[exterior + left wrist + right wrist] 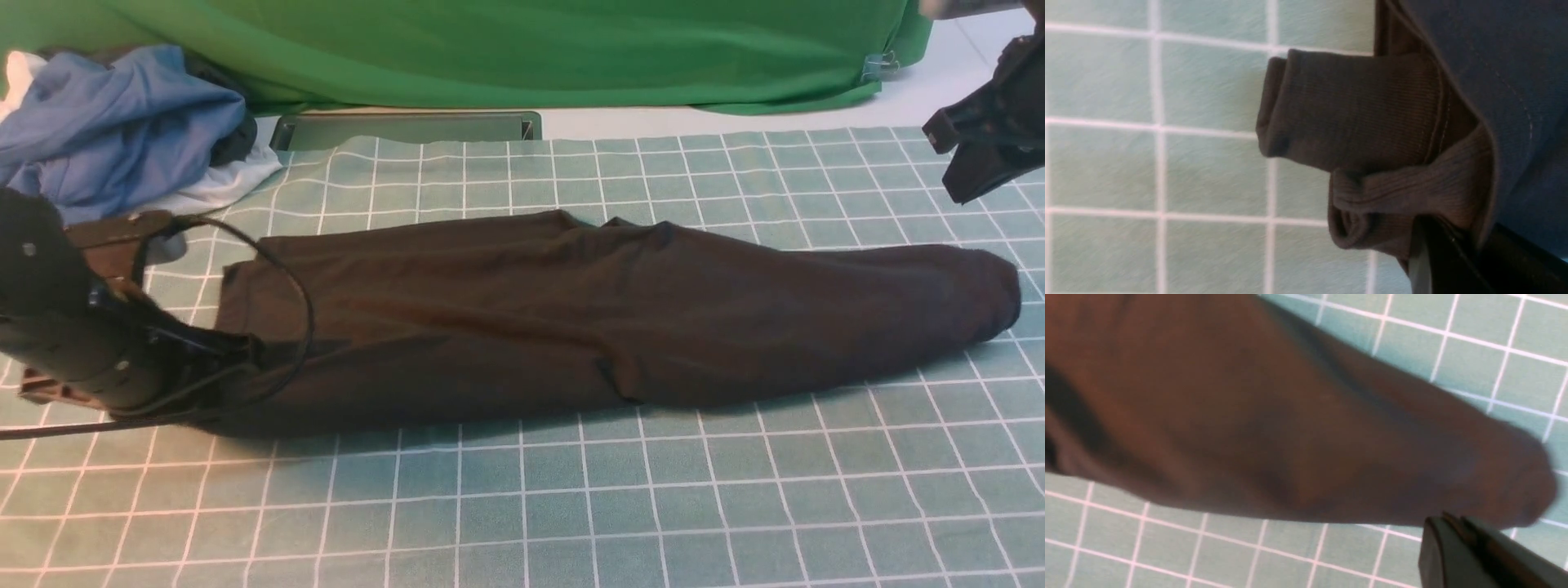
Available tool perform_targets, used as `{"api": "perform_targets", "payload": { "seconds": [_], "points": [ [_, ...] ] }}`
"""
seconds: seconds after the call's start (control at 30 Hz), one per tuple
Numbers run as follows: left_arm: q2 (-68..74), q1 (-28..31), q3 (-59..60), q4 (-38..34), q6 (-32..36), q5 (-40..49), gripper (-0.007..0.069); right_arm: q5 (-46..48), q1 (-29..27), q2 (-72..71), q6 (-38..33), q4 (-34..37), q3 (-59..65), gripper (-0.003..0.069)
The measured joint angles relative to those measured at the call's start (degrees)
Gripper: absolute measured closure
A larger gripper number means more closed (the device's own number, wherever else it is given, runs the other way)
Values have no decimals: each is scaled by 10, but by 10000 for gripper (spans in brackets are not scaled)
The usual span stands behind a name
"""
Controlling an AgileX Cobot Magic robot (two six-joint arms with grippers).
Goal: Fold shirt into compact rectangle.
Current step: 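Pull the folded dark garment lengthwise by its ends to straighten it flat on the table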
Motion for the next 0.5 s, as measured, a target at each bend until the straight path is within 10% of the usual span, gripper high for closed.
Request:
{"api": "perform_targets", "payload": {
  "seconds": [0.3, 0.5],
  "points": [
    [0, 37, 0, 21, 0, 1, 594, -3, 0, 0, 20, 3, 0, 501],
    [0, 38, 0, 26, 0, 1, 594, -2, -12, 8, 47, -32, 0, 215]
  ]
}}
